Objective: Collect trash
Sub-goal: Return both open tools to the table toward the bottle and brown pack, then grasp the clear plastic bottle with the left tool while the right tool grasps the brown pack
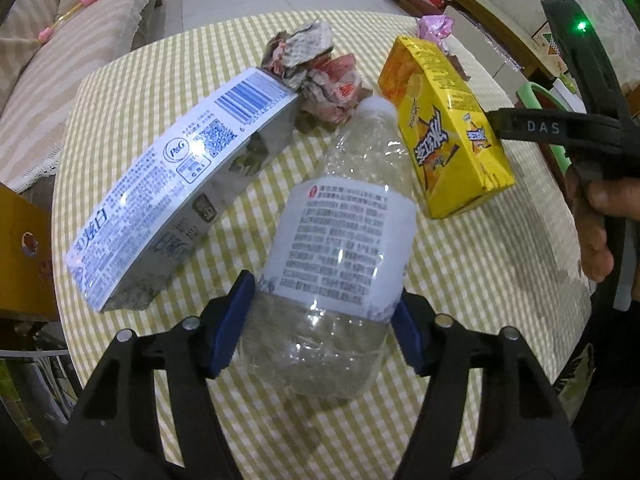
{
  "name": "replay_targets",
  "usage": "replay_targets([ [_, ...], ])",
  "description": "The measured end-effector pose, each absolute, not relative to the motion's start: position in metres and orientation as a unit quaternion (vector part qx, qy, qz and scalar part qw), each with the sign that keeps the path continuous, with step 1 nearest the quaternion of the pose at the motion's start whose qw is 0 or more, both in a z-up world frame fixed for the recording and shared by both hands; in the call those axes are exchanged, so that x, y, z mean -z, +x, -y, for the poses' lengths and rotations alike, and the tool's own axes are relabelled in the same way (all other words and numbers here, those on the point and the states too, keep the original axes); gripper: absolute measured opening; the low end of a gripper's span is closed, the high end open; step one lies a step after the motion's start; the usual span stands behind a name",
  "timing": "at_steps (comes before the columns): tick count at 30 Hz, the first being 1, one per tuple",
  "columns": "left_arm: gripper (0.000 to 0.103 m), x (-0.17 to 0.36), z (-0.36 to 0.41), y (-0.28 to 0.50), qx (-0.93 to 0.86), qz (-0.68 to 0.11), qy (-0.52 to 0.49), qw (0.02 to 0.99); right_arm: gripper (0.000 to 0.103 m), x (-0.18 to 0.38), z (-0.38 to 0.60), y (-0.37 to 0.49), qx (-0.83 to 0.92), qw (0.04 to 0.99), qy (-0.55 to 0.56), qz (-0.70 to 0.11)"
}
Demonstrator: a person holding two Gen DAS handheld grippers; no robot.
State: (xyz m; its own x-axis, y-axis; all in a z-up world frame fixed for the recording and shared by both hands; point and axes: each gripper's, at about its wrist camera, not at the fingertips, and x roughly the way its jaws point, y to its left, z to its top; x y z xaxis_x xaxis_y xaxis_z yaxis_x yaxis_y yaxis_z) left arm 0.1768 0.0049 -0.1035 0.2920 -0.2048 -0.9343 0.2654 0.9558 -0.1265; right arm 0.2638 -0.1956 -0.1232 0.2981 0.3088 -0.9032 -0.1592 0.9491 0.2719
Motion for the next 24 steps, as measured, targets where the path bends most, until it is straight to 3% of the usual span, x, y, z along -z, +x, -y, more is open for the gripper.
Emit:
replay_targets([
  [24, 0.060, 0.026, -0.031, 0.137, 0.103, -0.490, -0.040, 0.865, 0.044, 0.046, 0.219, 0.206, -0.177, 0.838, 0.059, -0.513],
])
